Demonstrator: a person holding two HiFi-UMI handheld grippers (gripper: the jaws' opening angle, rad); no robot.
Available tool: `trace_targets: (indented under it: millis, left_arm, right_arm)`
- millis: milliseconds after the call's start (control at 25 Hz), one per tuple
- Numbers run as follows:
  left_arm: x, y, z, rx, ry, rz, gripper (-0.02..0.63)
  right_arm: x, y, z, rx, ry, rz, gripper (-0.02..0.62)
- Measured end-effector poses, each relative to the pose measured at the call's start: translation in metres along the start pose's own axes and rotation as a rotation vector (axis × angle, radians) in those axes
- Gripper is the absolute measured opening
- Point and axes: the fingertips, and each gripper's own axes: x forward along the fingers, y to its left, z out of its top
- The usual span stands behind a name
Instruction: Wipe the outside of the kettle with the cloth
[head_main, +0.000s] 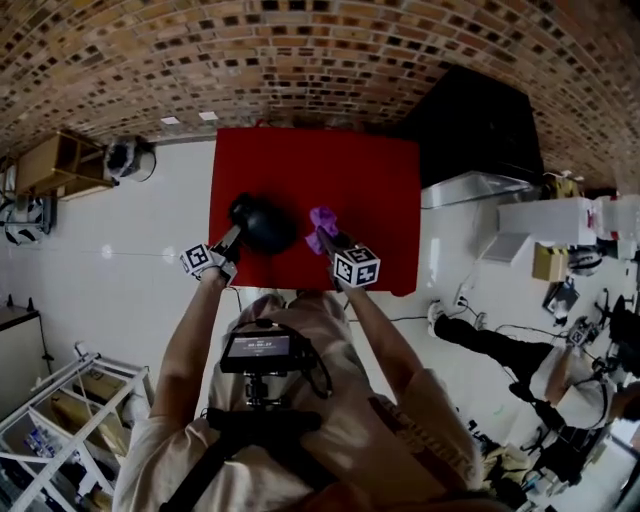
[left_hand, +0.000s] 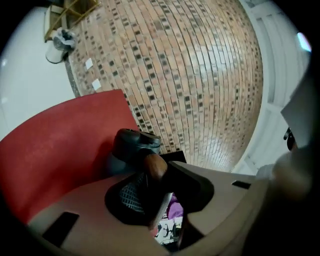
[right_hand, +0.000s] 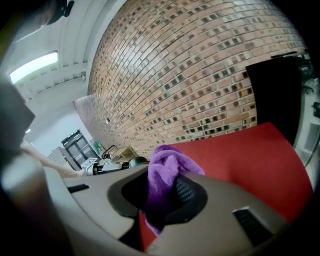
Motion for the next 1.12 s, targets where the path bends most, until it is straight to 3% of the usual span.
trace_targets:
  millis: [80,280,360,480,520,640,760,960,1120]
  left_arm:
    - [-0.02,0.018,-0.003,-0.002,-0.025,0.025,0.117]
    - [-0.066,0.074,-0.03,0.013,0.039,0.276,0.123]
    - [-0.08,0.09,-0.044,-0.059,0.036,0.325,0.126]
    - [-0.091,0.111,-0.07,-0.234,0.04,0.325,0.133]
    - [-0.09,0.117,-0.075,-0.236,0.066,0.327,0.133]
    - [-0.094,0.132,-0.089,-0.069,0.197,0.409,0.179]
    - [-0.107,0.15,-0.1,0.182,0.391,0.547,0.374]
    - [-0.123,0.144,-0.095,0.649,0.638,0.686,0.379]
    - [-0.154,0.164,-0.088,0.852,0.753,0.778,0.379]
  right_arm:
    - [0.01,0.015,-0.006,-0.015,0.04,0.039,0.083]
    - [0.047,0.064,-0.053,-0.059,0.202,0.164,0.083]
    - [0.06,0.09,-0.074,-0.079,0.26,0.22,0.083]
    - [0.078,0.114,-0.106,-0.084,0.327,0.266,0.083]
    - [0.087,0.117,-0.117,-0.075,0.346,0.268,0.083]
    - [0.107,0.124,-0.149,-0.023,0.394,0.251,0.083]
    - [0.112,0.131,-0.172,-0.008,0.389,0.229,0.081]
    - [0.099,0.13,-0.199,-0.001,0.38,0.175,0.081]
    - [0.092,0.126,-0.217,0.023,0.343,0.114,0.083]
